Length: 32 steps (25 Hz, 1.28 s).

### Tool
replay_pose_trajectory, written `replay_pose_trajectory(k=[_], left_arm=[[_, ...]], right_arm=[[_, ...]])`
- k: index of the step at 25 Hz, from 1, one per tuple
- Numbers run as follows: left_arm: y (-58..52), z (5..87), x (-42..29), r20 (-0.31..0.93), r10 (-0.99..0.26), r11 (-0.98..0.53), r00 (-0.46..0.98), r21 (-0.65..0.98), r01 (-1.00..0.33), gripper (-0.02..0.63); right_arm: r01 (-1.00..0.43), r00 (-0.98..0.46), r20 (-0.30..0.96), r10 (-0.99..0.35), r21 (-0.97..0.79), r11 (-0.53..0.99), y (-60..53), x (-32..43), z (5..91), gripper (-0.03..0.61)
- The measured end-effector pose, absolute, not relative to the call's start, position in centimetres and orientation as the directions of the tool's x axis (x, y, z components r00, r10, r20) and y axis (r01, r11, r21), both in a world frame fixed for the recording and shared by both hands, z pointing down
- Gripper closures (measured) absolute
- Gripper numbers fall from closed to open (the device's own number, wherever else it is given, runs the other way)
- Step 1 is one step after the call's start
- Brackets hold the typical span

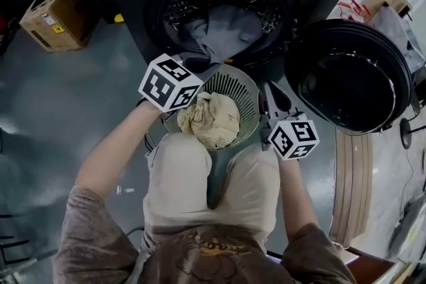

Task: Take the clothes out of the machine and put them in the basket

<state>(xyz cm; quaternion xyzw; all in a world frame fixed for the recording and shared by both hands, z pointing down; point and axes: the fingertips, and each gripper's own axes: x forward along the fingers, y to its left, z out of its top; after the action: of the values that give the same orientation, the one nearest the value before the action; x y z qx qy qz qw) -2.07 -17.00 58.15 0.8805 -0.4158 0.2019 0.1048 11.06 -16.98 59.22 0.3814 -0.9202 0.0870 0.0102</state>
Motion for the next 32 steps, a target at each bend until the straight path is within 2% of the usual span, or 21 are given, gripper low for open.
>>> replay_pose_trajectory(k=[10, 16, 17, 22, 27, 32], left_arm=[[-8.7, 55.8, 1.2, 0.447, -0.594, -0.731, 0.669, 0.049, -0.681, 0.588], [-8.6, 56.5, 1.1, 0.473, -0.591, -0.731, 0.654, 0.029, -0.682, 0.578], [-8.8, 56.9, 1.0, 0.484, -0.591, -0.729, 0.645, 0.021, -0.684, 0.555], [-10.9, 58.7, 0.0, 0.52, -0.604, -0.713, 0.604, -0.013, -0.701, 0.321], [-17.1, 59.9, -1.7, 0.504, -0.673, -0.653, 0.541, -0.061, -0.755, 0.237], [-24.9, 62.2, -3.1, 0.5, -0.738, -0.565, 0.453, -0.09, -0.82, 0.198]], right_arm=[[-0.653, -0.756, 0.062, -0.652, -0.136, 0.745, -16.7, 8.2, 57.9, 0.581], [-0.651, -0.758, 0.054, -0.65, -0.128, 0.749, -16.9, 8.0, 57.3, 0.581], [-0.652, -0.757, 0.055, -0.651, -0.126, 0.747, -16.9, 8.1, 57.3, 0.581], [-0.669, -0.743, 0.06, -0.667, -0.127, 0.733, -16.8, 8.9, 57.4, 0.581], [-0.688, -0.725, 0.068, -0.686, -0.129, 0.714, -16.6, 10.1, 57.6, 0.581], [-0.708, -0.706, 0.093, -0.703, -0.116, 0.696, -16.2, 11.4, 58.0, 0.58]])
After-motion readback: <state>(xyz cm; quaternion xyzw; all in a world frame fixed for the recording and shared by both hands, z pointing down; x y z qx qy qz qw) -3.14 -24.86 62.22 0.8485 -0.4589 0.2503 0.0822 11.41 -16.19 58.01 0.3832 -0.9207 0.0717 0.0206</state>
